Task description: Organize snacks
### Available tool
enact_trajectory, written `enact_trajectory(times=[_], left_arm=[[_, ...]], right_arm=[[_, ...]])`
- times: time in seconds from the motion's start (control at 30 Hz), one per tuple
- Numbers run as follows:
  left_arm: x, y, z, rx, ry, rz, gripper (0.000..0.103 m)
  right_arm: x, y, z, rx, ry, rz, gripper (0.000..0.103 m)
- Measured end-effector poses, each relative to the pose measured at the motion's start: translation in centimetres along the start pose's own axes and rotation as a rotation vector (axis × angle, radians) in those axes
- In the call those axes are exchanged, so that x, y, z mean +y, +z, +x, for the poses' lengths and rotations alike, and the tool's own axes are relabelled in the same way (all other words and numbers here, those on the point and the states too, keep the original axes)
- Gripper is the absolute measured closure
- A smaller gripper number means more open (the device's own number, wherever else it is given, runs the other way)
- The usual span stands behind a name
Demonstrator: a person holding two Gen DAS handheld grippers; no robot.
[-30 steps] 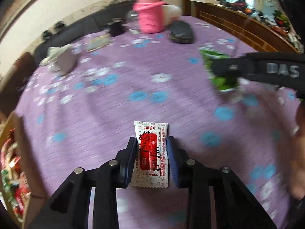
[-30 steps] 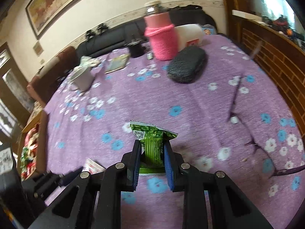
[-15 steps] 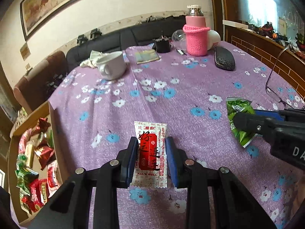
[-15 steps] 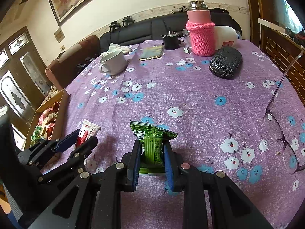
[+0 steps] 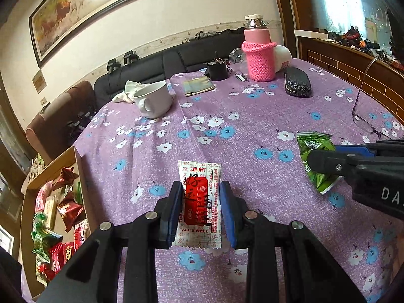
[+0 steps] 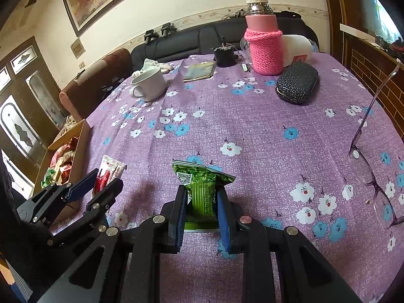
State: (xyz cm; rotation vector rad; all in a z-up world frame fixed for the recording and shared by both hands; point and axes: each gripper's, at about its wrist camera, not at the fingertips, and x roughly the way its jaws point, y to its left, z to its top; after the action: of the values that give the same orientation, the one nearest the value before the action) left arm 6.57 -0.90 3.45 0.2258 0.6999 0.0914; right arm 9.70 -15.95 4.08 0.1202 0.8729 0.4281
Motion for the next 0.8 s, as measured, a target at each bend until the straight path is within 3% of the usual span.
enact_trajectory(times=[0.4,0.8], left_arm=[[0.5,0.2,-0.1,-0.008,0.013,-0.014,0.074],[3.2,0.8,-0.6,-0.027,0.041,-0.094,0.074]], right_arm=[[0.2,0.0,0.2,-0.005,-0.024,-0.016,0.079],[1.0,-0.2,-0.1,-0.019,-0.014,-0.033,0.079]])
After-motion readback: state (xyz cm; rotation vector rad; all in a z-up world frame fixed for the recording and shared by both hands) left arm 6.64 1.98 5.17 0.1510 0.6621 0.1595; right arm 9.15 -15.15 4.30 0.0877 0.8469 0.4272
